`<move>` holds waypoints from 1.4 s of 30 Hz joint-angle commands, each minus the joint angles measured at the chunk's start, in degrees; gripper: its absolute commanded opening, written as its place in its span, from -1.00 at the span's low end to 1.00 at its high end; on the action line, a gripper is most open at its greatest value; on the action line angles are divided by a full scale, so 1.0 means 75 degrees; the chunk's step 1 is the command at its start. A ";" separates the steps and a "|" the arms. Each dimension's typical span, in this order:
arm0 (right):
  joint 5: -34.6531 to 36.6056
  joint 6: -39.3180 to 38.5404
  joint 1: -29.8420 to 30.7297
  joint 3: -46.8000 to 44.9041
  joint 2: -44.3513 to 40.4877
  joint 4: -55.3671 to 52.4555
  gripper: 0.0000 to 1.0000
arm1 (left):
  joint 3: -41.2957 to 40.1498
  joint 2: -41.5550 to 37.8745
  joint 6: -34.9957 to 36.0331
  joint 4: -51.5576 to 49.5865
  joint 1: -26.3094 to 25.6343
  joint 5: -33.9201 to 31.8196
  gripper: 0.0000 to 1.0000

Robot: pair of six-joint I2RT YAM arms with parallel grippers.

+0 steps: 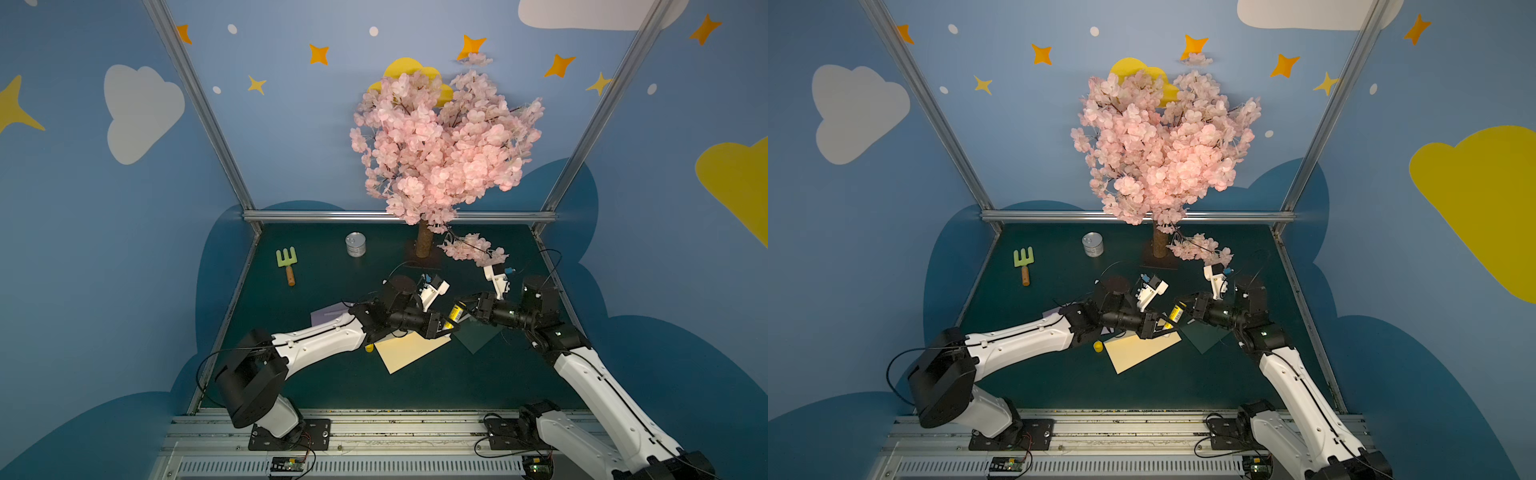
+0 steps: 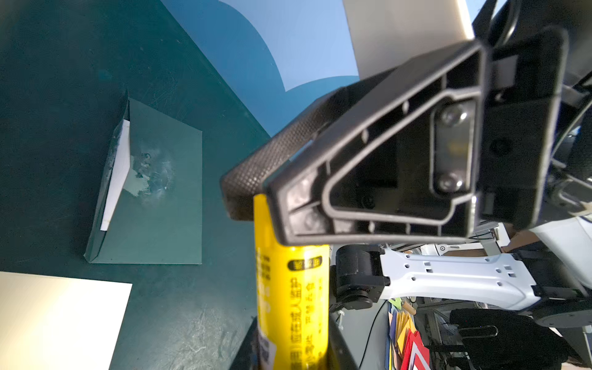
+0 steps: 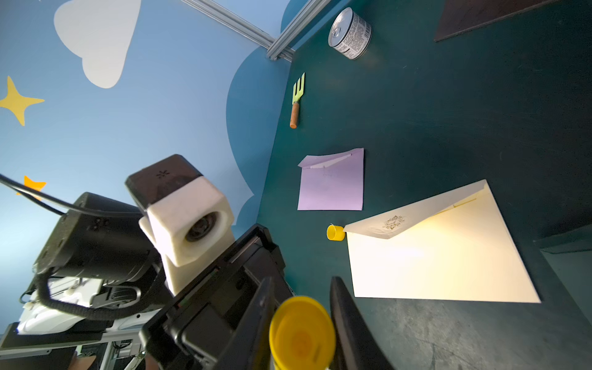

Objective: Seal the envelope with a glue stick
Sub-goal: Unscrew the glue stick.

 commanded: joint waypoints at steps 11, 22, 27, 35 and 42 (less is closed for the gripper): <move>0.0948 -0.0392 0.0086 0.0354 0.0242 -0.1276 -0.81 | 0.0054 -0.0120 0.0482 -0.0282 -0.0100 -0.0822 -0.95; 0.5970 -0.0227 0.1878 0.1893 0.1581 -0.4140 -0.94 | 0.0559 0.0349 0.1221 -0.1027 -0.0637 -0.3921 -0.95; 0.7062 -0.0352 0.2386 0.2314 0.1868 -0.4221 -0.75 | 0.0606 0.0505 0.1063 -0.1197 -0.0664 -0.4684 -0.95; 0.3506 -0.1135 0.1576 0.1657 0.1152 -0.2381 0.39 | 0.0492 0.0295 0.0923 -0.0708 -0.0356 -0.1827 -0.95; 0.0343 -0.0511 0.0424 0.0818 0.0336 -0.0755 0.56 | 0.0018 -0.0125 0.0092 0.0536 -0.0076 0.0020 -0.95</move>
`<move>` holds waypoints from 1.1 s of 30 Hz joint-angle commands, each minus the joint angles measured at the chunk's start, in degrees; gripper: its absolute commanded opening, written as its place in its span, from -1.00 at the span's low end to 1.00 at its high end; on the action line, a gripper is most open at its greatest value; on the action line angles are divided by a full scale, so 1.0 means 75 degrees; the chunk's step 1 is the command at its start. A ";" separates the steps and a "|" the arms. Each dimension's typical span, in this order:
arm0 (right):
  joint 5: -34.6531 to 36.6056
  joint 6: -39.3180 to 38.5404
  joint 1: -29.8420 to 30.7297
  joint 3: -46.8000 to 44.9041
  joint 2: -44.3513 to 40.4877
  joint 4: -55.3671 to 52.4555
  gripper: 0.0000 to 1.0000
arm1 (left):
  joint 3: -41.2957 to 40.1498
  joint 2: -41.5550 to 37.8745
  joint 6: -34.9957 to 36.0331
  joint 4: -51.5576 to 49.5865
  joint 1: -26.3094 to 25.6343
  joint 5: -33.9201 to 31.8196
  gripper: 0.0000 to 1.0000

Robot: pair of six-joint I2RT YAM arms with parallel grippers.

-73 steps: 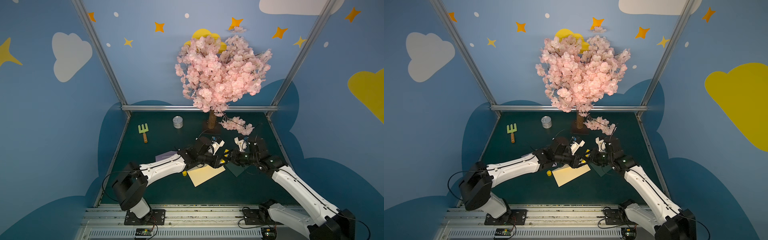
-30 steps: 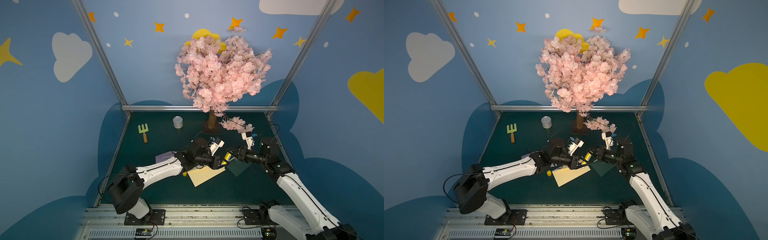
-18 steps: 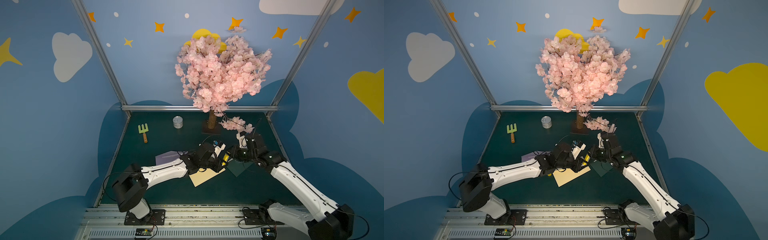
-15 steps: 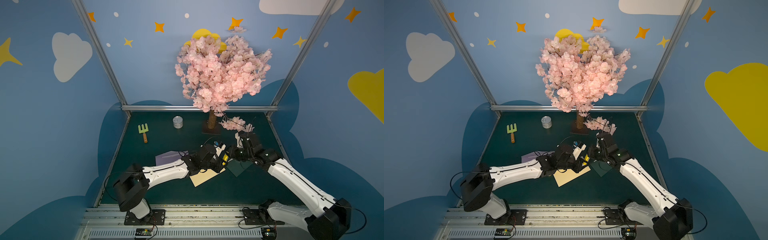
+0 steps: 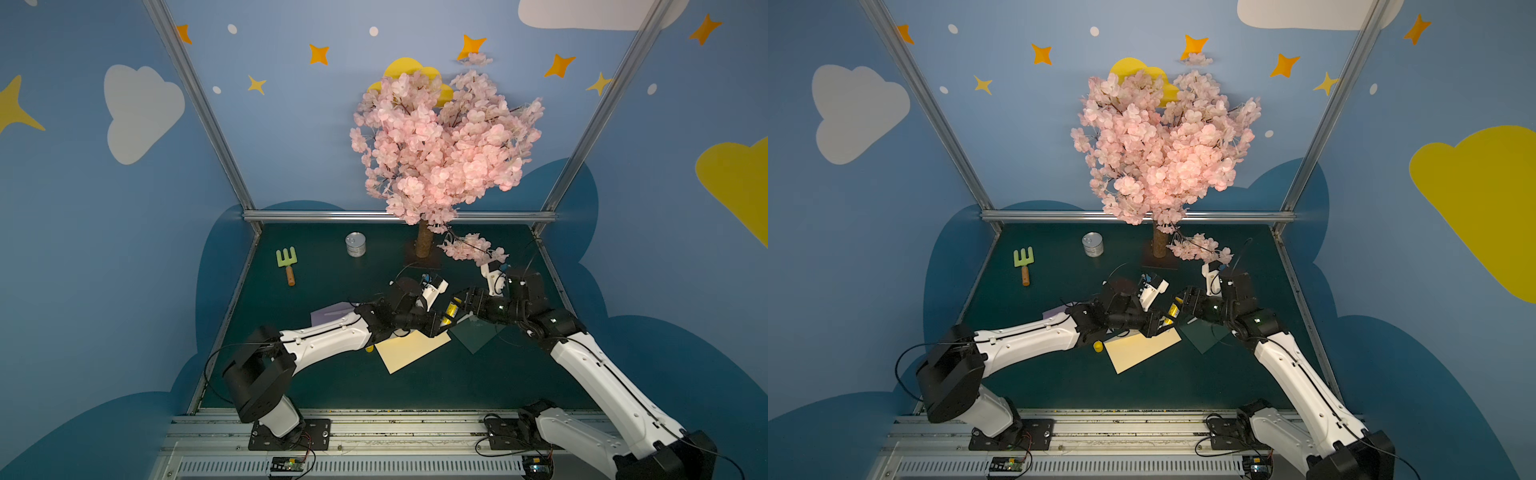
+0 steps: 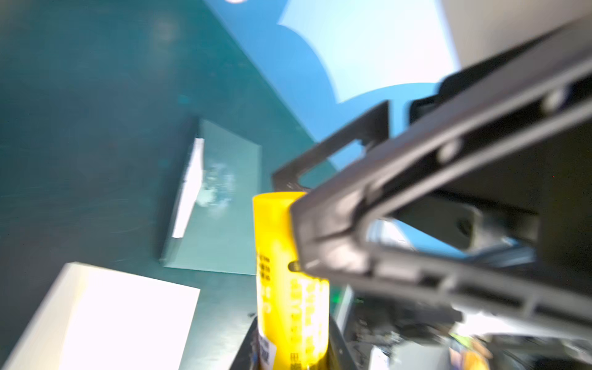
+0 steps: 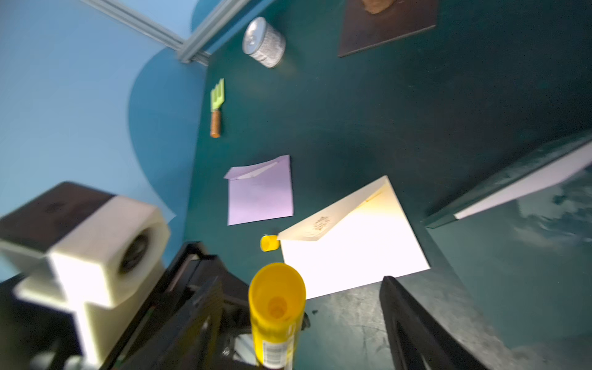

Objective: Seal the envelope with a glue stick
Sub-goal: Unscrew the glue stick.

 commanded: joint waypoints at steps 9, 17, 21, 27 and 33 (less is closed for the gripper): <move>-0.3150 0.1207 -0.0688 -0.0681 -0.0098 0.2639 -0.18 | -0.0353 -0.0597 -0.0929 0.1325 0.0211 0.1618 -0.95; -0.3319 0.0893 -0.0930 -0.0656 -0.0068 0.2244 -0.45 | -0.0411 -0.0511 -0.1041 0.1339 0.0224 0.1359 -0.95; -0.3284 0.0799 -0.0939 -0.0652 0.0089 0.2013 -0.54 | -0.0344 -0.0415 -0.1031 0.1336 0.0226 0.1342 -0.94; -0.3249 0.0916 -0.0910 -0.0764 0.0089 0.2107 -0.41 | -0.0300 -0.0215 -0.1055 0.1336 0.0233 0.1321 -0.95; -0.3181 0.0819 -0.0899 -0.0812 0.0088 0.1958 -0.43 | -0.0288 -0.0166 -0.1055 0.1320 0.0261 0.1296 -0.95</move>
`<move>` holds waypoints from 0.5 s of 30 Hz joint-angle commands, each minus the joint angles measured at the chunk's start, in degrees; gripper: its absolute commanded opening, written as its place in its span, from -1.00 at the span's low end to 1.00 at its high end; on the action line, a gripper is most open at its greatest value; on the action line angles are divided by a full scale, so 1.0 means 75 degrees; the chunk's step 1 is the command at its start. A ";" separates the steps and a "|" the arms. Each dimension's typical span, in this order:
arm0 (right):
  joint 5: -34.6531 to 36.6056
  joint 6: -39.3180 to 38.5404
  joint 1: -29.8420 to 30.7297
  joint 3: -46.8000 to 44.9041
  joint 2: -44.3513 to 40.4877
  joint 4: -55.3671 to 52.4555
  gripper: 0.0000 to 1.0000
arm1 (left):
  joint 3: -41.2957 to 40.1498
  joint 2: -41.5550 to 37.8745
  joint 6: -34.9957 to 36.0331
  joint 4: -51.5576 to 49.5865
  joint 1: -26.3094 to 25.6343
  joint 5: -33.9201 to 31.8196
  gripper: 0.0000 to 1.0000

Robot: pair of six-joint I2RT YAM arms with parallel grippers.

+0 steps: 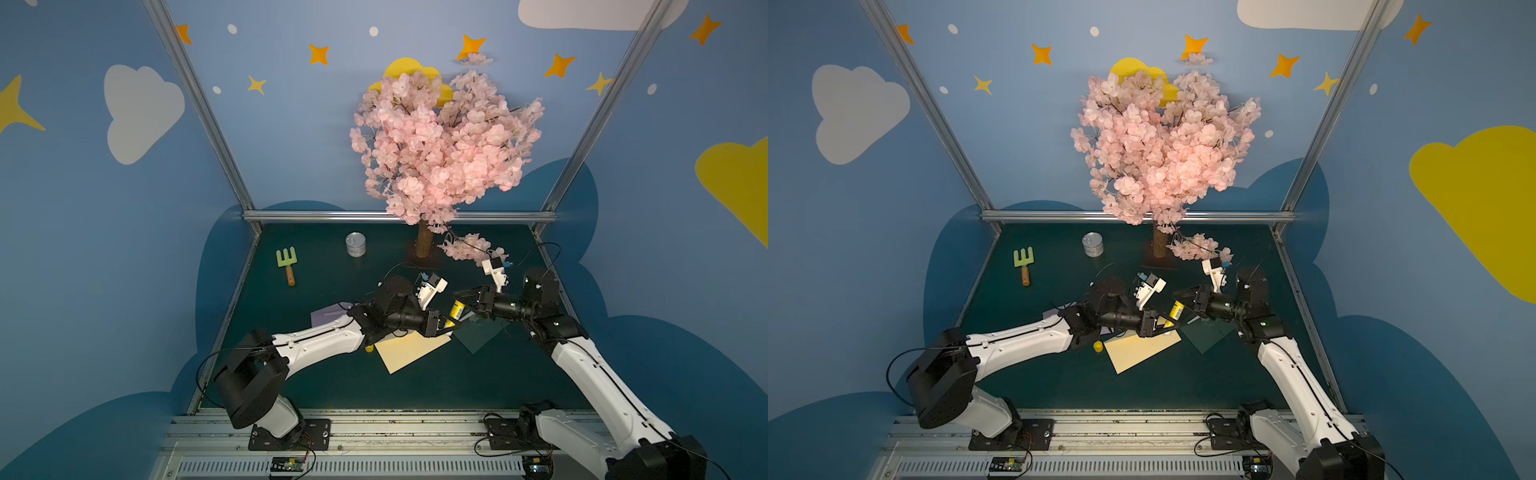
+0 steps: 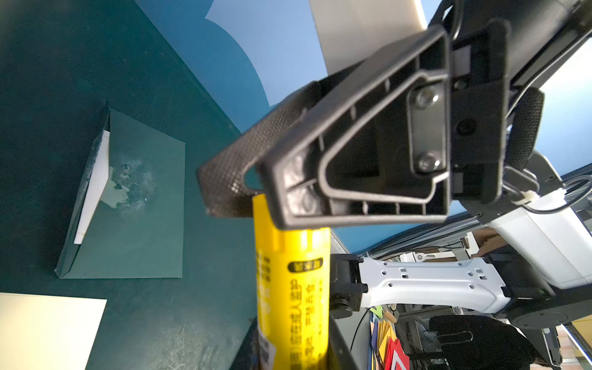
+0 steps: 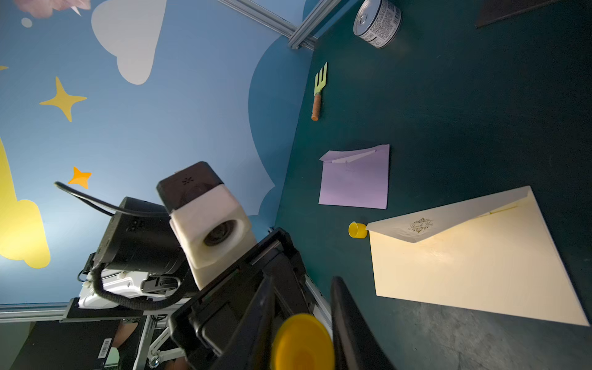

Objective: Seal the envelope with a glue stick
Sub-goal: Unscrew the glue stick.

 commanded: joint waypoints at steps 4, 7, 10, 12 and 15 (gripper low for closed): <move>0.0008 -0.0138 0.0041 -0.0086 0.0010 -0.0140 -0.56 | 0.0088 0.0087 0.0028 0.0175 0.0069 0.0007 -0.94; 0.0199 -0.0262 0.0096 0.0017 0.0033 -0.0469 -0.67 | 0.0131 0.0093 0.0112 0.0025 0.0069 -0.0119 -0.95; 0.0763 -0.0466 0.0272 0.0155 0.0111 -0.1063 -0.76 | 0.0285 0.0106 0.0366 -0.0407 0.0047 -0.0448 -0.94; 0.1336 -0.0508 0.0455 0.0160 0.0248 -0.1401 -0.80 | 0.0435 0.0159 0.0661 -0.0902 -0.0021 -0.0879 -0.95; 0.2568 -0.0585 0.0753 0.0281 0.0534 -0.2141 -0.84 | 0.0608 0.0276 0.0926 -0.1389 -0.0122 -0.1479 -0.95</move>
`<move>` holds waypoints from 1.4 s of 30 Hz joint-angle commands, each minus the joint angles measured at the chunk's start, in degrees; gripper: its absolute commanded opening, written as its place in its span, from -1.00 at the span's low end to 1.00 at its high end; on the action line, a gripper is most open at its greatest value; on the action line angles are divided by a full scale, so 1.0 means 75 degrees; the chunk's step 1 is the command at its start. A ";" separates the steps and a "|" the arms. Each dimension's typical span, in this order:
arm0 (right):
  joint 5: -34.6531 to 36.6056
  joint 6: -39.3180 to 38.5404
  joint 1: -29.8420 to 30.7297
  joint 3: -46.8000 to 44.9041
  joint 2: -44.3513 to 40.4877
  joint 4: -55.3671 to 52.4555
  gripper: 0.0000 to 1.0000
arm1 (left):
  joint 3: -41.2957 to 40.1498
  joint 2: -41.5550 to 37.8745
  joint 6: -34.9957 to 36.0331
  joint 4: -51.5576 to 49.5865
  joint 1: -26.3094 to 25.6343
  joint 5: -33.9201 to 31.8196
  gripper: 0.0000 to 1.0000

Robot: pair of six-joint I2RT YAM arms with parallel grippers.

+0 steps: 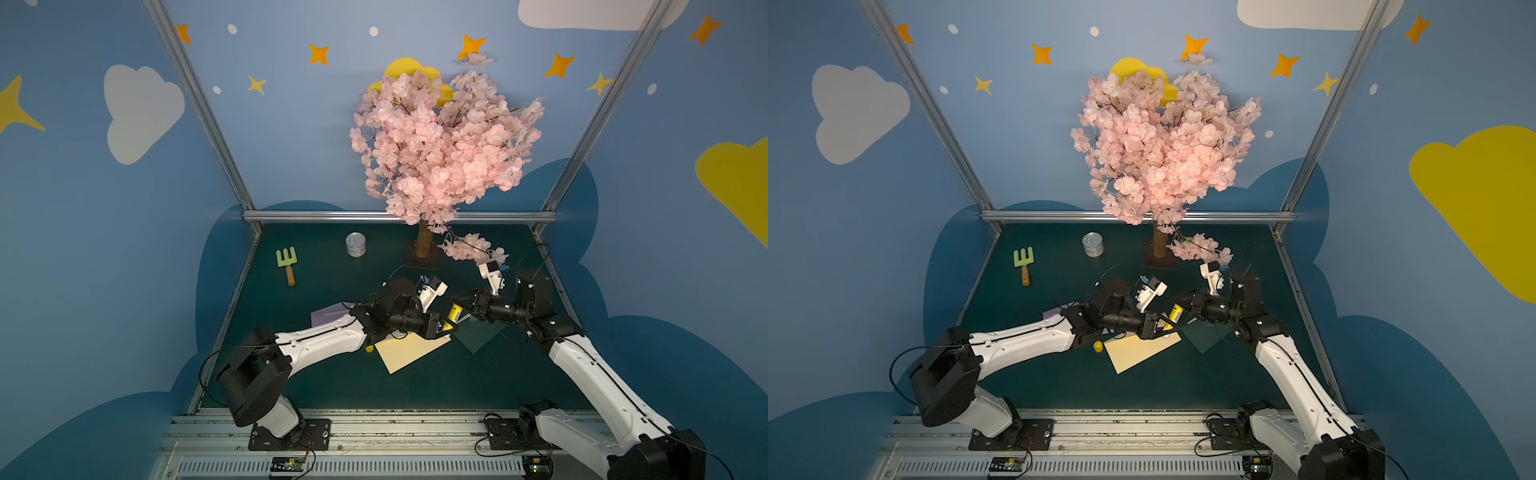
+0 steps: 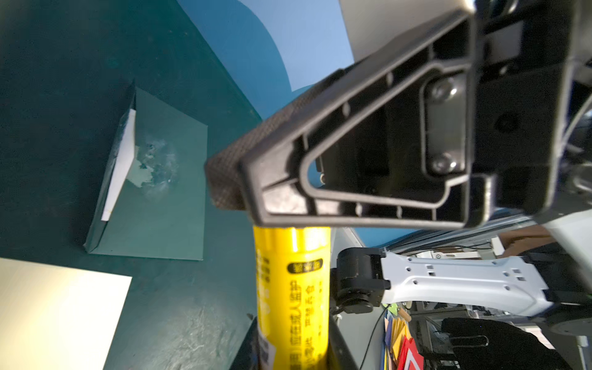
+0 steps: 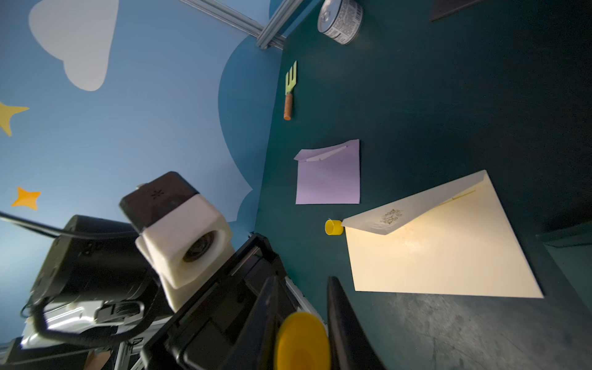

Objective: Seal the envelope with a glue stick
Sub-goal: Unscrew the glue stick.

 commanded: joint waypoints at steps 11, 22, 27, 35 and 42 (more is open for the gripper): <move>0.4459 -0.0136 0.1140 0.0932 0.1455 -0.2533 -0.74 | 0.1316 0.0812 0.1259 -0.1900 -0.0646 -0.4021 -0.95; 0.0713 -0.0805 0.0544 0.1120 0.0884 -0.1557 0.39 | 0.1253 0.0375 0.1070 -0.1493 -0.0436 -0.1281 -0.94; -0.0492 0.0093 0.0069 0.0087 -0.0300 0.0290 0.15 | 0.0932 0.0046 0.0466 -0.0616 -0.0388 0.0037 -0.95; -0.1585 0.0245 -0.0437 -0.0066 -0.0748 0.0479 -0.06 | 0.0343 -0.0312 -0.0264 0.0089 -0.0219 0.0343 -0.95; -0.2190 0.0409 -0.0695 -0.0104 -0.0578 0.0838 -0.11 | -0.0021 -0.0544 -0.0411 0.0303 -0.0156 0.0277 -0.95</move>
